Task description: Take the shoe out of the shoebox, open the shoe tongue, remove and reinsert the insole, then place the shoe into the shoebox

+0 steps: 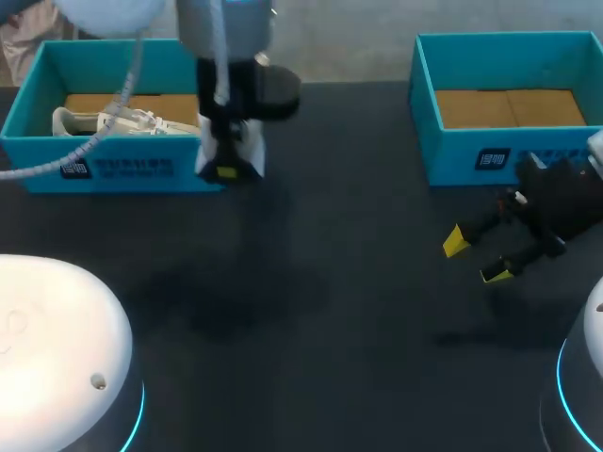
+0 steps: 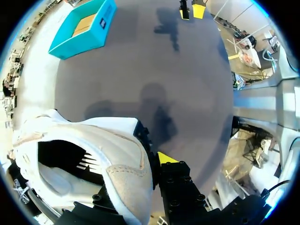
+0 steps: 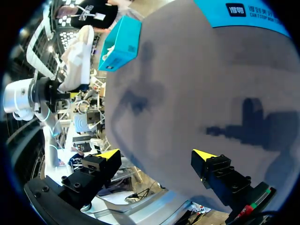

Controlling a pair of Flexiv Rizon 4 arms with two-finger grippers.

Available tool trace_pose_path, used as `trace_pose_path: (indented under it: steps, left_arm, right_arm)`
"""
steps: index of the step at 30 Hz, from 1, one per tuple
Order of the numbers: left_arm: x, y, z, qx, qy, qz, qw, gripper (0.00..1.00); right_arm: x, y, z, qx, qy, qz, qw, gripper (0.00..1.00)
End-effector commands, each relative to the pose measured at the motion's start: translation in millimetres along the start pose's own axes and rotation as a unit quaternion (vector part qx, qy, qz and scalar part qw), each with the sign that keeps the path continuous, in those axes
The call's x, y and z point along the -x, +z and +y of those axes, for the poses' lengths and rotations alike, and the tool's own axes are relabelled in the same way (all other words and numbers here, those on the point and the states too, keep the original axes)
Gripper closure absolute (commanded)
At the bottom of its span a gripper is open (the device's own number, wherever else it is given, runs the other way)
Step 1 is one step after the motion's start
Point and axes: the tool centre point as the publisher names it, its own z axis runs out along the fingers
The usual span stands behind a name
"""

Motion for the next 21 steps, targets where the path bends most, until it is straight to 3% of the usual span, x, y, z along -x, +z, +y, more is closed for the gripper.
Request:
trace_pose_path:
  steps: [1, 14, 21]
  left_arm:
    - [5.9, -14.2, 45.5, -0.020, -0.002, -0.008, 1.000, 1.00]
    - [54.3, -33.9, 127.5, -0.008, -0.020, -0.034, 0.999, 1.00]
    - [83.7, -37.4, 157.6, -0.004, -0.015, -0.034, 0.999, 1.00]
  right_arm:
    - [-0.3, 0.6, -1.4, 0.001, 0.001, -0.002, 1.000, 0.00]
    - [-0.3, 0.6, -1.4, 0.001, 0.001, -0.002, 1.000, 0.00]
    - [-0.3, 0.6, -1.4, 0.001, 0.001, -0.002, 1.000, 0.00]
